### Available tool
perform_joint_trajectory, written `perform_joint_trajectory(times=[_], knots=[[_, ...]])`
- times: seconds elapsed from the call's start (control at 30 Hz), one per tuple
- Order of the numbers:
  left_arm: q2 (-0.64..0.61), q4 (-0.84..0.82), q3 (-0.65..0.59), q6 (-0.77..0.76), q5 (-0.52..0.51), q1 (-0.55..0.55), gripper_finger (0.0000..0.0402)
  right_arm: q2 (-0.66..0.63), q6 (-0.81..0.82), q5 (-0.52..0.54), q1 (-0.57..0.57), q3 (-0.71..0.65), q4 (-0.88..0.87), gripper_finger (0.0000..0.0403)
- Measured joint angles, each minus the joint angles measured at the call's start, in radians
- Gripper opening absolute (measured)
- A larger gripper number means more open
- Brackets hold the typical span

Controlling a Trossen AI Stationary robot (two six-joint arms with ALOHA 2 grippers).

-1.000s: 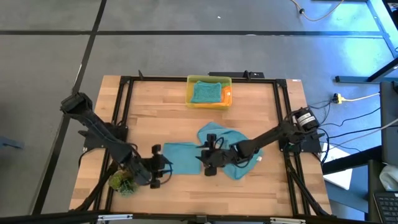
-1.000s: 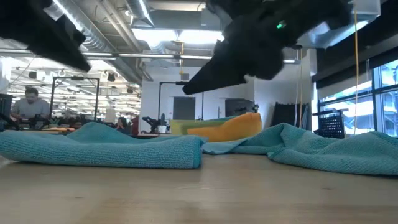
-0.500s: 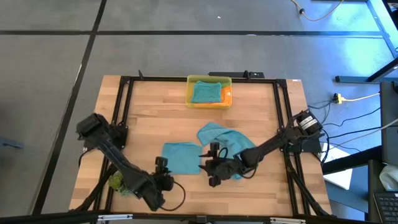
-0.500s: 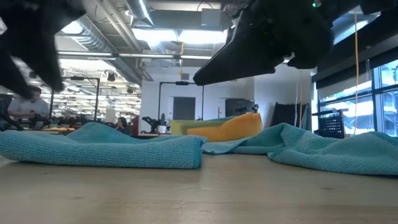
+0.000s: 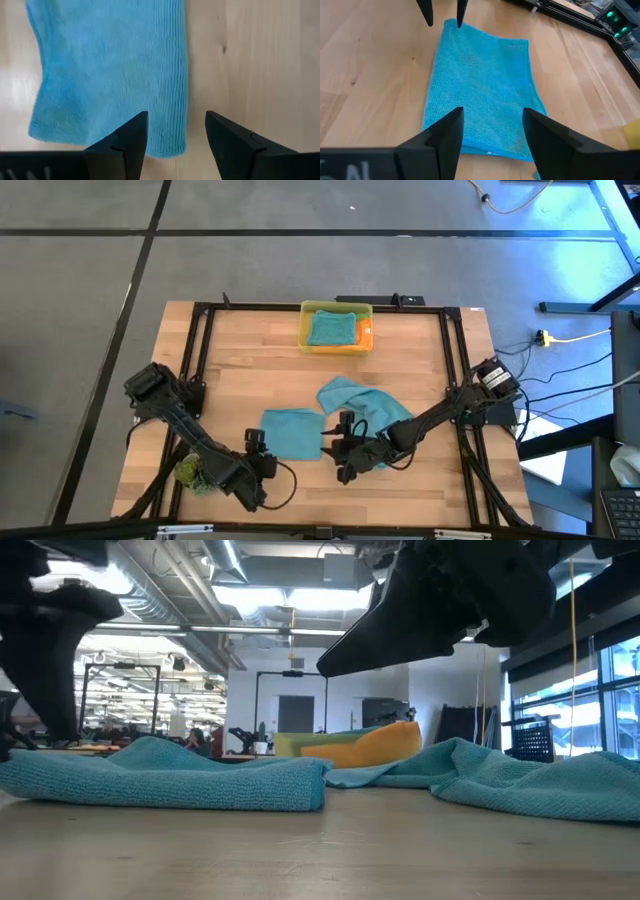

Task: Fold microfiber towels
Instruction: Put the top blue microfiber cloth into the yellow bin

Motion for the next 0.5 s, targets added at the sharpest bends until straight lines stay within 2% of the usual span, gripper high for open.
perform_joint_trajectory(times=[0.2,0.3,0.5], knots=[[0.0,0.004,-0.048,0.003,-0.024,-0.009,0.0189,0.0,0.007,0.007,0.0,0.0,0.0,0.0206],[0.02,0.066,-0.073,0.034,-0.034,-0.007,0.0191,0.0,0.026,0.008,0.0,0.0,0.0,0.0206],[0.111,0.102,-0.07,0.085,-0.161,-0.023,0.0189,0.0,0.03,0.01,0.0,0.0,0.0,0.0206]])
